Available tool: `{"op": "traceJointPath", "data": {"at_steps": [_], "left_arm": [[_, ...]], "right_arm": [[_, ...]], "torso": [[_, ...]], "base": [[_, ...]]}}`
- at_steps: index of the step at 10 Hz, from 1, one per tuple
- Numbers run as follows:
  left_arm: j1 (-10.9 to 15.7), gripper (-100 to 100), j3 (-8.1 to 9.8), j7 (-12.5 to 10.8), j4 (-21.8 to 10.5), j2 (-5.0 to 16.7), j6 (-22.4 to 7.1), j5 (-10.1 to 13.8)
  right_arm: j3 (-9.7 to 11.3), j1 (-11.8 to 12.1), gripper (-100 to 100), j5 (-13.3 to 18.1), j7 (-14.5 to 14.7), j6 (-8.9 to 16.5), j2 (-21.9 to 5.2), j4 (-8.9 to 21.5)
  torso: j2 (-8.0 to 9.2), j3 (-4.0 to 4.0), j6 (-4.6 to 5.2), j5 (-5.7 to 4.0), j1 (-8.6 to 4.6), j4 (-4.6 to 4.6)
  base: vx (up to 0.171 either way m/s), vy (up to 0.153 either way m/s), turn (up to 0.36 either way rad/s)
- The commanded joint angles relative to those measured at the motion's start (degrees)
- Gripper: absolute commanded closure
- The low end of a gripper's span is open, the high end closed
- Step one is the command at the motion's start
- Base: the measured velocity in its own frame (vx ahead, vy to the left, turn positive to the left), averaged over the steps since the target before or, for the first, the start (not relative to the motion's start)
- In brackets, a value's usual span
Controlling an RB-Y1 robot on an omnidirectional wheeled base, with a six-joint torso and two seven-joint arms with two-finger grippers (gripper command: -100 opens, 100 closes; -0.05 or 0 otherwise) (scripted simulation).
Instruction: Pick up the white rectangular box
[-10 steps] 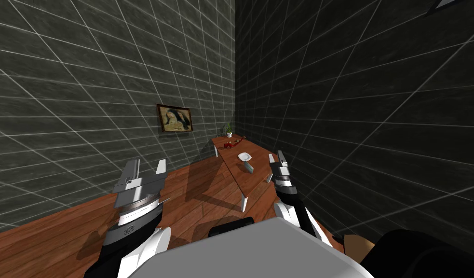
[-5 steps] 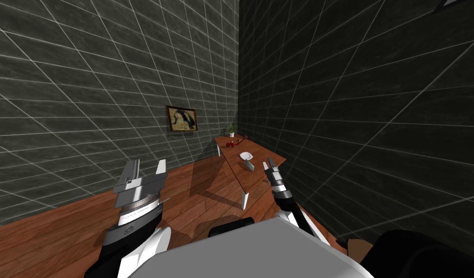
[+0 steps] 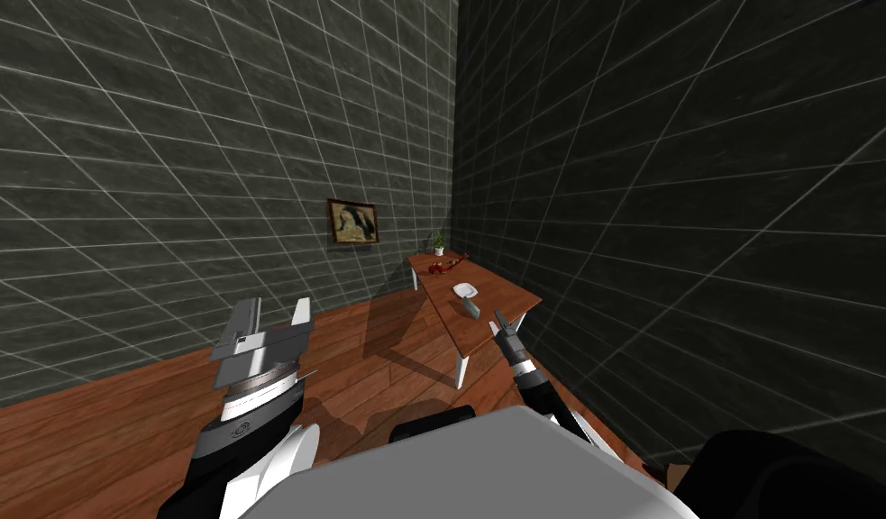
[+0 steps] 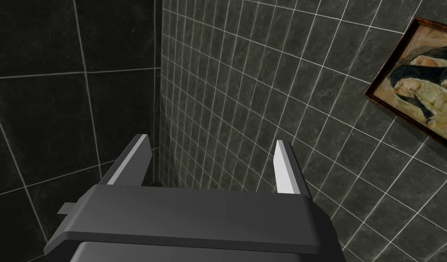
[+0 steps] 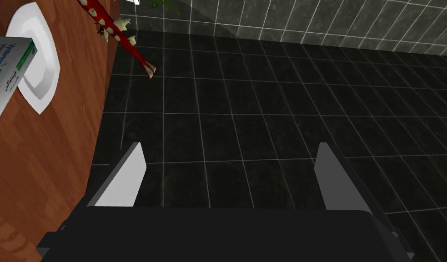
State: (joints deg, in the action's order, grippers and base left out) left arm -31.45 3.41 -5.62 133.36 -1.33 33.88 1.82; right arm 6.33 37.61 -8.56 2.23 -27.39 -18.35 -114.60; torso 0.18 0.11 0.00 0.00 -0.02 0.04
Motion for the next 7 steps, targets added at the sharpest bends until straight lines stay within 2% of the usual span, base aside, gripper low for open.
{"op": "traceJointPath", "data": {"at_steps": [1, 2, 4, 5, 7], "left_arm": [[0.0, 0, 0.0, 0.0, 0.0, 0.0, 0.0, 0.0], [0.0, 0, 0.0, 0.0, 0.0, 0.0, 0.0, 0.0], [0.0, 0, 0.0, 0.0, 0.0, 0.0, 0.0, 0.0], [0.0, 0, 0.0, 0.0, 0.0, 0.0, 0.0, 0.0], [0.0, 0, 0.0, 0.0, 0.0, 0.0, 0.0, 0.0]], "right_arm": [[2.5, 1.1, -100, -0.57, -0.12, 1.83, -2.86, 2.86], [2.5, 1.1, -100, -0.57, -0.12, 1.83, -3.39, 3.69], [5.71, 3.16, -100, -1.5, -0.52, 3.97, -7.38, 8.01], [5.71, 3.16, -100, -1.5, -0.52, 3.97, -8.39, 8.34], [9.02, 5.19, -100, -2.37, -0.89, 5.99, -12.43, 12.41]], "torso": [[0.0, 0.0, 0.0, 0.0, 0.0, 0.0], [-0.01, -0.01, -0.02, 0.0, 0.01, 0.0], [-0.07, -0.04, 0.0, 0.01, 0.05, -0.02], [-0.09, -0.05, -0.02, 0.01, 0.05, -0.01], [-0.14, -0.08, -0.01, 0.01, 0.04, -0.03]], "base": [[-0.049, 0.015, 0.224], [-0.033, 0.012, 0.096], [-0.023, 0.027, 0.231], [-0.013, 0.013, 0.09], [-0.007, 0.03, 0.268]]}}
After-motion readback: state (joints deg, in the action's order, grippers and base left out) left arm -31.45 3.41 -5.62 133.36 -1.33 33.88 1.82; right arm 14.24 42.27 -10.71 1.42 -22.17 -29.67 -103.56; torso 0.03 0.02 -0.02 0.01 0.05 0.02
